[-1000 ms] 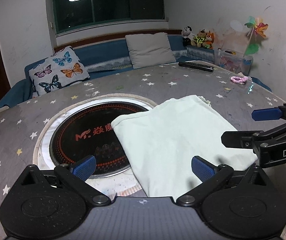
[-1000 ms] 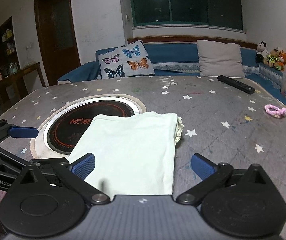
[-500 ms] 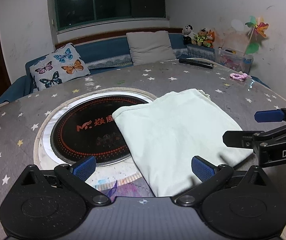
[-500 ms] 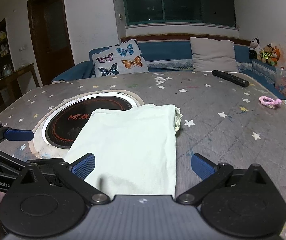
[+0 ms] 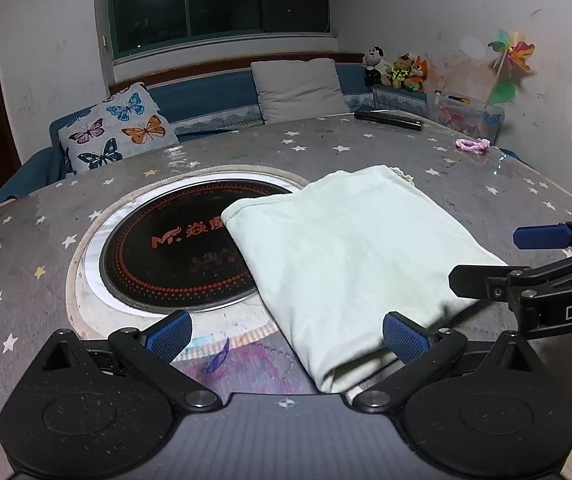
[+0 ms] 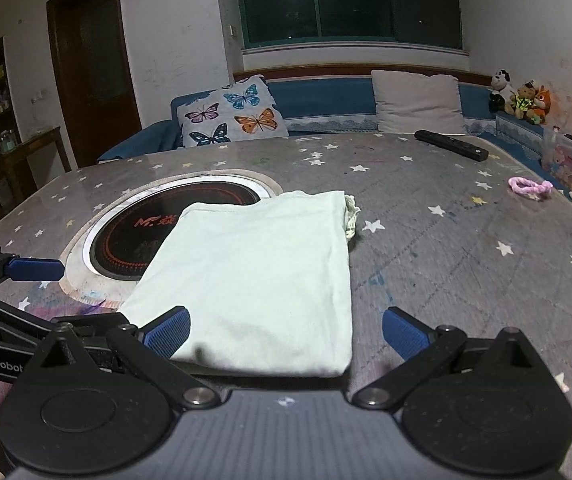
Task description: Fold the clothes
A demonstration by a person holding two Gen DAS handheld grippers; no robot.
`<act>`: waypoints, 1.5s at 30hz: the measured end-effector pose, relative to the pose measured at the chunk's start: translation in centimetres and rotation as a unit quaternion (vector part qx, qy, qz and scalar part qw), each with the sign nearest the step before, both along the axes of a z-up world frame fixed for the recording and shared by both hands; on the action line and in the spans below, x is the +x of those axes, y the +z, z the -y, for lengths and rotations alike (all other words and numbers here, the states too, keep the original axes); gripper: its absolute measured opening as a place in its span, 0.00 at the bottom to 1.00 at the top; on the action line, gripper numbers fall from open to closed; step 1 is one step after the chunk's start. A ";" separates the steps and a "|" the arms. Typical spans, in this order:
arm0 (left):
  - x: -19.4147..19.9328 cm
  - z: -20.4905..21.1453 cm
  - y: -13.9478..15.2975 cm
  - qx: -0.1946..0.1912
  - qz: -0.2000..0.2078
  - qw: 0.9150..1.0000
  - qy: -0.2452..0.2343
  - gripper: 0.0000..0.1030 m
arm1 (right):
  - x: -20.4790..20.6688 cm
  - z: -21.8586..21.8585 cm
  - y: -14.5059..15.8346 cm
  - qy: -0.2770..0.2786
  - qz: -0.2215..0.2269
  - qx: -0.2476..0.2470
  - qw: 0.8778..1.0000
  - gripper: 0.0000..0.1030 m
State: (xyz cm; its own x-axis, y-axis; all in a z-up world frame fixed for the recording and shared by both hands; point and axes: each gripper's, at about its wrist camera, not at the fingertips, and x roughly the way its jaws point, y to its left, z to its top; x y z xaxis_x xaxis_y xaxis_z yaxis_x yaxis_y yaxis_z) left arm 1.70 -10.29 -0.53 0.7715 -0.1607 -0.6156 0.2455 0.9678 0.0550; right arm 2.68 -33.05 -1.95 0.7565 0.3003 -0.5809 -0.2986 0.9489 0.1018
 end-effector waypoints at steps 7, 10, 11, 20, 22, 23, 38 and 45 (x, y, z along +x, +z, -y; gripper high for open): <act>-0.7 -0.2 -0.3 0.003 -0.006 1.000 0.001 1.00 | -1.1 0.1 -0.2 -0.008 -0.003 0.003 1.000 1.00; -0.9 -0.2 -0.4 0.005 -0.009 1.000 0.001 1.00 | -1.5 0.1 -0.4 -0.011 -0.004 0.004 1.000 1.00; -0.9 -0.1 -0.5 0.005 -0.009 1.000 0.000 1.00 | -1.7 0.1 -0.4 -0.013 -0.005 0.004 1.000 1.00; -1.5 -0.1 -1.0 0.010 -0.017 1.000 0.000 1.00 | -2.3 -0.2 -0.7 -0.013 -0.010 0.004 1.000 1.00; -1.6 -0.1 -1.0 0.010 -0.018 1.000 0.000 1.00 | -2.5 -0.4 -0.8 -0.012 -0.011 0.002 1.000 1.00; -1.7 -0.1 -1.0 0.010 -0.019 1.000 -0.001 1.00 | -2.5 -0.4 -0.8 -0.011 -0.011 0.001 1.000 1.00; -2.2 -0.2 -1.4 0.010 -0.025 1.000 0.002 1.00 | -3.2 -0.9 -1.0 -0.006 -0.014 0.000 1.000 1.00; -2.3 -0.1 -1.5 0.012 -0.028 1.000 0.002 1.00 | -3.4 -0.9 -1.1 -0.005 -0.014 0.000 1.000 1.00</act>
